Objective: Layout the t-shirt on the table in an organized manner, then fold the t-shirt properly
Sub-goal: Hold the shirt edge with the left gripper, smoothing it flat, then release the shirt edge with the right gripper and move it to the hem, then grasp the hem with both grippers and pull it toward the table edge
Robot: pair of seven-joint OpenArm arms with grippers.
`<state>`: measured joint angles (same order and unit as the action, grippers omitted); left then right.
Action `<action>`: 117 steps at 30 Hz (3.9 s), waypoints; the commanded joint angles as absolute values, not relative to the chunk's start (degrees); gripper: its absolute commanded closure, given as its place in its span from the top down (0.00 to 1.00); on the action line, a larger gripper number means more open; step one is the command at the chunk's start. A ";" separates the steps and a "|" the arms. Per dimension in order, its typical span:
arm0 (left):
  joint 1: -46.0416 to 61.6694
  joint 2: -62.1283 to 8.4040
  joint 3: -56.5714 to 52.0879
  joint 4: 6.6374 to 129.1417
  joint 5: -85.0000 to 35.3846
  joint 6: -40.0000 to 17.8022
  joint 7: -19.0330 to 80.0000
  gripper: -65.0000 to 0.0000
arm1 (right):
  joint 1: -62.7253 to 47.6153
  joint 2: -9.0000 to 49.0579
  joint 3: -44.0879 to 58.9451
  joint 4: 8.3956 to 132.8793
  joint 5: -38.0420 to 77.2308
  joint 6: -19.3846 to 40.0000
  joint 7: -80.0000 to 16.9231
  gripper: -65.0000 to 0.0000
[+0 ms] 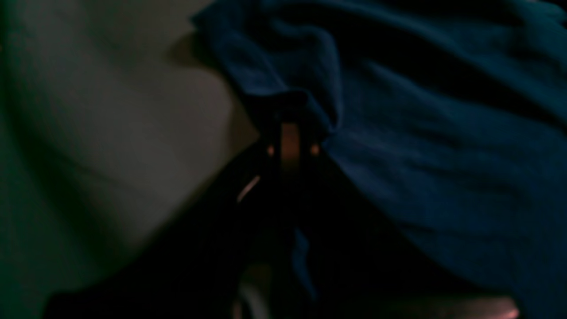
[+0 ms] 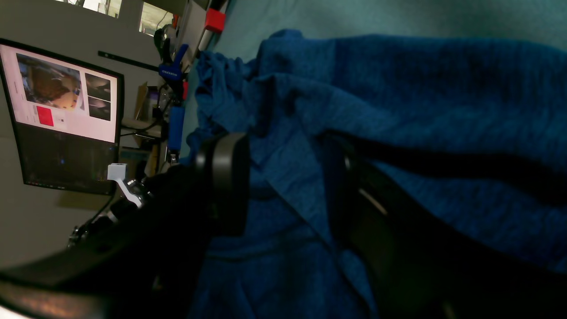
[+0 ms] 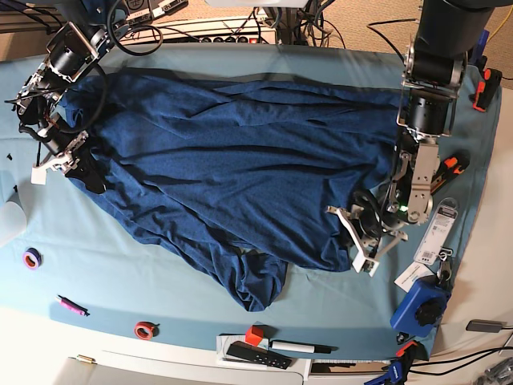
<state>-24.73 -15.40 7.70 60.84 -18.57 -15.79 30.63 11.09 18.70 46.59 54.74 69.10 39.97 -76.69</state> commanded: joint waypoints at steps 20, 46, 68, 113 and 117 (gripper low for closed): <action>-27.62 -16.10 7.35 61.63 -4.10 -5.80 28.51 0.00 | 11.90 19.68 46.70 55.48 70.48 40.00 -76.47 0.42; -27.44 -16.19 7.38 61.63 -9.06 -7.99 28.62 0.37 | 28.36 20.75 25.28 55.48 48.99 40.00 -64.69 0.51; -26.92 -16.19 7.38 61.63 -9.08 -8.14 28.56 0.37 | 31.94 15.16 -4.38 55.48 10.31 30.11 -44.88 0.02; -41.89 -8.99 7.38 34.06 -32.58 -22.52 21.85 0.57 | 33.01 15.40 -4.40 55.48 5.54 24.62 -43.86 0.02; -41.91 -8.43 7.38 34.09 -30.83 -21.50 20.27 0.55 | 32.99 15.40 -4.40 55.48 5.54 24.64 -43.90 0.02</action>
